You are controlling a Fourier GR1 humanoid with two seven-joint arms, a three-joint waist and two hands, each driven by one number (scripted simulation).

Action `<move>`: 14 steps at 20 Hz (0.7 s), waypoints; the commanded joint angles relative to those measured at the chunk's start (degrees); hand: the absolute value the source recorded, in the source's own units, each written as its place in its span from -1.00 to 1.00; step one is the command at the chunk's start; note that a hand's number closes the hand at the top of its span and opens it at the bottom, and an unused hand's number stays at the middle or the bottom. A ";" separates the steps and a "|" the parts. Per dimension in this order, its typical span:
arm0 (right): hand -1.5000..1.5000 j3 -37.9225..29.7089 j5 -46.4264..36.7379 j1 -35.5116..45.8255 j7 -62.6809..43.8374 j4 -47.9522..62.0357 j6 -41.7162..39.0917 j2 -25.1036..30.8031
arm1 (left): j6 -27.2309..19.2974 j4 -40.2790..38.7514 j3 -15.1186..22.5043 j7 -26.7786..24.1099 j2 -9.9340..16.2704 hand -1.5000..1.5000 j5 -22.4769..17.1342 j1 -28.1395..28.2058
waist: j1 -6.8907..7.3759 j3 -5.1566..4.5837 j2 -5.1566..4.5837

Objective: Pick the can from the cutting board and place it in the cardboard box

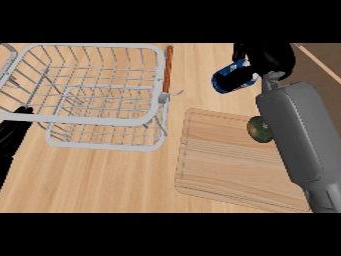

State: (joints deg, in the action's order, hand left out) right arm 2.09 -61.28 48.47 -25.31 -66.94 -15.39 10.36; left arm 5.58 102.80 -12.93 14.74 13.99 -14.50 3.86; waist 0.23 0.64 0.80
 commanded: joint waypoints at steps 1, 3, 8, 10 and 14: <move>1.00 -0.49 -2.56 3.69 -3.97 -4.60 2.87 0.38 | -0.19 -4.59 0.59 4.55 0.78 0.00 -0.90 -4.63 | -0.89 -0.66 -0.75; 1.00 -3.40 -2.25 4.96 -5.61 -6.19 1.91 3.27 | -0.97 -4.68 2.24 2.49 -1.15 0.00 1.24 -3.77 | -1.21 -0.66 -0.74; 1.00 -6.96 -3.43 7.72 -11.65 -8.97 0.82 5.57 | 0.47 -4.09 1.10 1.37 -1.04 0.00 0.84 -0.77 | -0.71 -0.67 -0.72; 1.00 -7.67 -4.82 6.73 -10.13 -6.71 2.98 8.07 | -1.19 -3.59 2.31 3.54 -1.33 0.00 1.72 -4.24 | -0.70 -0.63 -0.93; 1.00 -10.34 -3.98 8.11 -8.99 -3.19 3.54 10.56 | 0.19 -4.82 2.14 1.51 -1.78 0.00 2.06 -2.89 | -0.24 -0.65 -0.97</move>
State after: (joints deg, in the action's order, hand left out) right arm -6.35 -65.03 56.44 -34.99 -72.15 -13.03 18.47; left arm 6.11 102.87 -13.54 15.57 13.67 -14.23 3.35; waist 0.34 0.66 0.65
